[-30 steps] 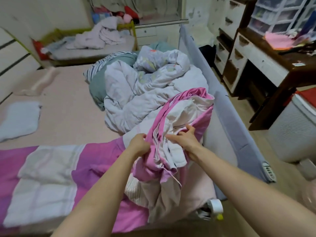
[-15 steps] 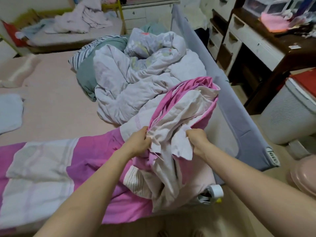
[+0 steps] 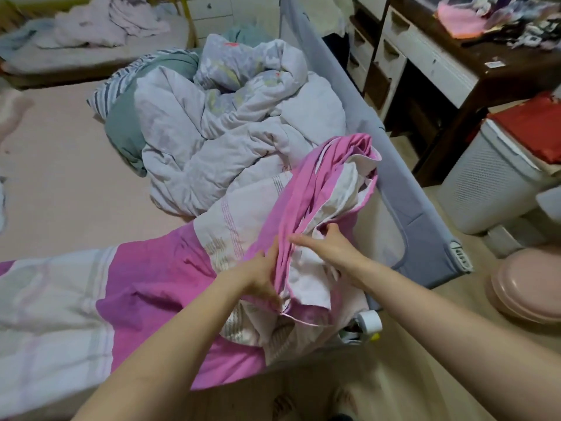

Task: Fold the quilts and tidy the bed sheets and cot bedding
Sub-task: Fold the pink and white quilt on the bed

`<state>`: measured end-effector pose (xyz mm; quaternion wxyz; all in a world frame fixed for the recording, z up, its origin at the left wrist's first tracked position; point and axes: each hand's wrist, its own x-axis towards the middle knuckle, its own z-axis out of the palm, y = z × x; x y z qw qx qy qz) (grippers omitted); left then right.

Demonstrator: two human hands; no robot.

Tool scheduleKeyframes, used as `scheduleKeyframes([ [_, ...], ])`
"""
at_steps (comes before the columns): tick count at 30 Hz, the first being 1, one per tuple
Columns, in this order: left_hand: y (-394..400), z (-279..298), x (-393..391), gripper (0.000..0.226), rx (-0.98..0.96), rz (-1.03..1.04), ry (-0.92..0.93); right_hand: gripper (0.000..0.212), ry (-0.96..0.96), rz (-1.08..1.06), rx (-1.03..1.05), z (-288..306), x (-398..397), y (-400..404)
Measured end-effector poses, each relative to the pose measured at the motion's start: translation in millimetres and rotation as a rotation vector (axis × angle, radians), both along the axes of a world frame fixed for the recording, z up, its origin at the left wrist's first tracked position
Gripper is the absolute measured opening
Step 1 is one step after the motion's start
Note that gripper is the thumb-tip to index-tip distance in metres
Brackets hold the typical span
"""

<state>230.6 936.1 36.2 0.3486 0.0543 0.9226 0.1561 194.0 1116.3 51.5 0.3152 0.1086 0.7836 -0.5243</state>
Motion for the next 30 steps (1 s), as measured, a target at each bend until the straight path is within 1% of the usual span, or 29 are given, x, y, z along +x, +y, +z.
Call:
scheduleKeyframes([
  [1, 5, -5, 1, 0.119, -0.045, -0.034, 0.087, 0.089, 0.06, 0.075, 0.086, 0, 2, 2],
  [2, 11, -11, 1, 0.101, -0.072, -0.039, 0.178, 0.078, 0.112, 0.137, 0.17, -1, 2, 4],
  [3, 16, -13, 1, 0.082, -0.076, -0.03, 0.272, 0.065, 0.157, 0.16, 0.23, -1, 1, 7],
  [4, 21, -15, -1, 0.064, -0.072, 0.002, 0.329, 0.058, 0.172, 0.161, 0.258, -1, -1, 11],
  [5, 26, -12, -3, 0.047, -0.05, 0.022, 0.346, 0.057, 0.169, 0.146, 0.242, 0, -4, 16],
  [6, 33, -8, -4, 0.028, -0.014, 0.069, 0.335, 0.063, 0.147, 0.139, 0.202, 1, -6, 24],
  [7, 37, -3, -6, 0.009, 0.047, 0.121, 0.32, 0.077, 0.12, 0.137, 0.152, 2, -9, 30],
  [8, 43, 3, -6, 0.008, 0.106, 0.182, 0.3, 0.093, 0.099, 0.137, 0.108, 3, -8, 33],
  [9, 51, 5, -8, 0.012, 0.171, 0.23, 0.304, 0.102, 0.099, 0.127, 0.094, 5, -8, 36],
  [10, 57, 8, -9, 0.01, 0.204, 0.257, 0.301, 0.101, 0.122, 0.091, 0.095, 5, -6, 36],
  [11, 66, 7, -9, 0.011, 0.239, 0.284, 0.316, 0.088, 0.141, 0.029, 0.085, 3, -7, 39],
  [13, 85, 6, -4, 0.02, 0.28, 0.378, 0.323, 0.046, 0.137, -0.053, -0.026, 1, -10, 55],
  [14, 92, 5, 2, 0.022, 0.321, 0.449, 0.323, 0.03, 0.104, -0.07, -0.097, 0, -11, 63],
  [15, 102, 5, 9, 0.025, 0.384, 0.519, 0.336, 0.02, 0.064, -0.073, -0.157, 3, -12, 77],
  [16, 113, 10, 16, 0.029, 0.464, 0.611, 0.338, 0.015, 0.051, -0.074, -0.192, 5, -16, 91],
  [18, 134, 24, 16, 0.036, 0.665, 0.795, 0.322, 0.026, 0.122, -0.126, -0.152, 17, -30, 120],
  [20, 170, 46, -6, 0.032, 0.819, 0.921, 0.331, 0.027, 0.23, -0.238, -0.117, 41, -53, 156],
  [23, 242, 84, -53, 0.029, 0.843, 0.973, 0.376, 0.03, 0.314, -0.307, -0.114, 76, -74, 221],
  [25, 275, 93, -68, 0.025, 0.816, 0.947, 0.408, 0.029, 0.295, -0.287, -0.116, 78, -75, 247],
  [27, 301, 88, -68, 0.022, 0.766, 0.913, 0.39, 0.019, 0.251, -0.275, -0.148, 73, -73, 262],
  [29, 318, 72, -63, 0.029, 0.71, 0.901, 0.349, 0.016, 0.171, -0.249, -0.205, 67, -68, 267],
  [30, 323, 64, -60, 0.031, 0.684, 0.904, 0.334, 0.017, 0.131, -0.203, -0.215, 61, -64, 265],
])
